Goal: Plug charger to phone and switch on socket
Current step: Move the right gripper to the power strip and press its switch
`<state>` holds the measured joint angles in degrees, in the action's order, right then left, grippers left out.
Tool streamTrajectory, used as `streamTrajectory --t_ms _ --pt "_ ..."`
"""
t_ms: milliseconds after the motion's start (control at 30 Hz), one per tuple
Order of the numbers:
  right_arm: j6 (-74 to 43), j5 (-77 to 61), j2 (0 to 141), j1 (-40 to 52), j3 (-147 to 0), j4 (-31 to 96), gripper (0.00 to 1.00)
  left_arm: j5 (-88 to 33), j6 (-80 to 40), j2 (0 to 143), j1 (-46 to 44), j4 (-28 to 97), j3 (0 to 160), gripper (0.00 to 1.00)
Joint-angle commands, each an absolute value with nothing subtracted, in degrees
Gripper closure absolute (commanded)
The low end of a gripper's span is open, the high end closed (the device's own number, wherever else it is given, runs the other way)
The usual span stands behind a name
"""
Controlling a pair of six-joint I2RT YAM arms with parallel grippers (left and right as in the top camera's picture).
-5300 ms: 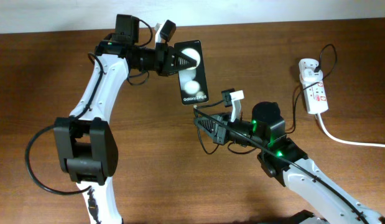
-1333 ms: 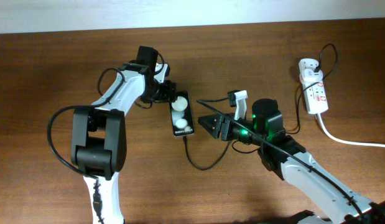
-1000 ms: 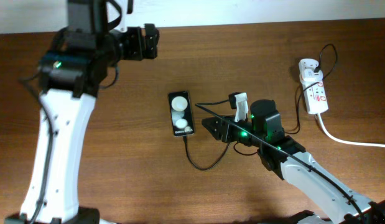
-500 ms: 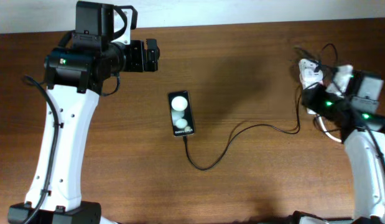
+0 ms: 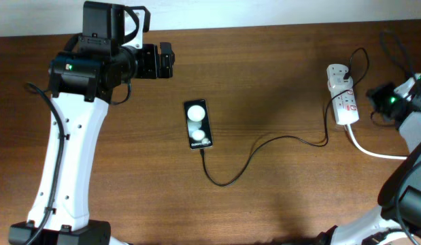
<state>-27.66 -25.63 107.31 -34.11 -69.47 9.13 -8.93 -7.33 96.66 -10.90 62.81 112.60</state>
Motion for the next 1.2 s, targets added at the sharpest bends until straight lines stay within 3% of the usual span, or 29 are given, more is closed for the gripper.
streamTrajectory --t_ms 0,400,1167 --pt "-26.72 -27.00 110.89 -34.13 -77.97 13.41 0.96 -8.51 -7.25 96.51 -10.70 62.70 112.66 0.01" --pt "-22.92 -25.17 123.68 -29.71 -83.26 19.14 0.96 -8.51 -7.25 96.51 -10.70 62.70 112.66 0.01" --pt "-21.45 -25.50 129.47 -22.90 -82.89 24.73 0.96 -8.51 -7.25 96.51 -10.70 62.70 112.66 0.01"
